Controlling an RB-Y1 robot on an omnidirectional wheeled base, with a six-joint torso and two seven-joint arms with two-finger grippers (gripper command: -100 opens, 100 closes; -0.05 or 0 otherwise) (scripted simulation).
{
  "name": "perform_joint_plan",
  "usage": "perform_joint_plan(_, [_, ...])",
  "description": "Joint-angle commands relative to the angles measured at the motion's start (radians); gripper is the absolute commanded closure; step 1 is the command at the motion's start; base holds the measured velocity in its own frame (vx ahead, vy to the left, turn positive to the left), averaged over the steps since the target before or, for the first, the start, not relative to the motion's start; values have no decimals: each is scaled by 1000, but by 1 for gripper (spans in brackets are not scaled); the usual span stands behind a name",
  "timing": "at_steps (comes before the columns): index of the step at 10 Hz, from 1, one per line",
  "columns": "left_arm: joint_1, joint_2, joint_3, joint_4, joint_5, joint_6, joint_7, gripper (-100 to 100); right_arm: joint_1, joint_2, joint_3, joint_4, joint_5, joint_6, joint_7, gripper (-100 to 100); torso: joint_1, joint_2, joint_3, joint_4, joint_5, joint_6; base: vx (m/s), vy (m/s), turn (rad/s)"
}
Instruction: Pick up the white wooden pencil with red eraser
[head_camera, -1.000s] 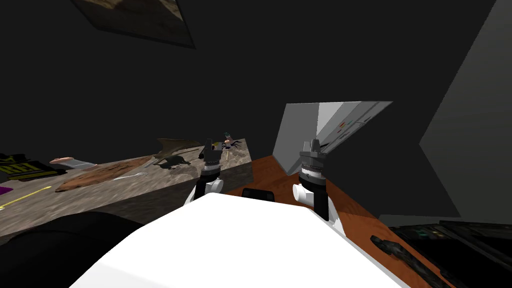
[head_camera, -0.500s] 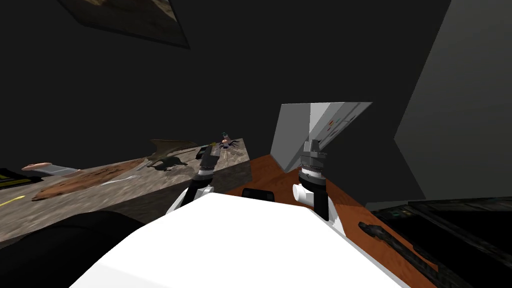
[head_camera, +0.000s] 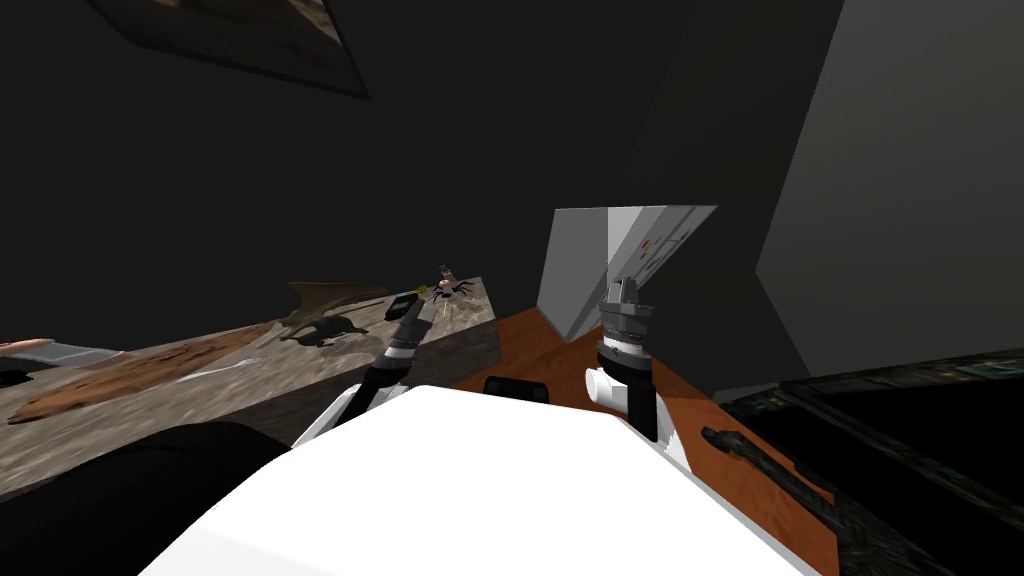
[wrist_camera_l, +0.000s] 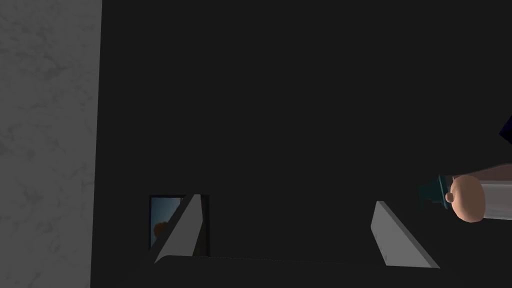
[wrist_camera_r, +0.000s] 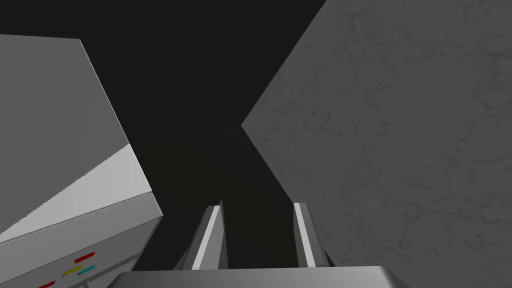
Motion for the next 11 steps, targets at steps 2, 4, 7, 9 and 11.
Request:
perform_joint_plan(2, [68, 67, 42, 32, -42, 18, 70, -100, 0, 0, 0, 0, 0, 0, 0, 0, 0, 0, 0, 0, 0, 0, -6, -25, -101])
perform_joint_plan(4, [102, 106, 61, 50, -65, 27, 117, -100, 0, 0, 0, 0, 0, 0, 0, 0, 0, -1, 0, 0, 0, 0, 1, -20, -70])
perform_joint_plan(7, [163, 176, 97, 91, -119, 46, 193, -100, 0, 0, 0, 0, 0, 0, 0, 0, 0, -2, -1, 0, 0, 0, 13, -21, -94])
perform_joint_plan(9, [193, 212, 114, 113, -150, 55, 246, -100, 0, 0, 0, 0, 0, 0, 0, 0, 0, -3, -2, -1, 0, 0, 25, -23, -78])
perform_joint_plan(11, [222, 249, 131, 136, -183, 64, 295, -100, 0, 0, 0, 0, 0, 0, 0, 0, 0, -3, -2, -1, 0, 0, 28, -18, -67])
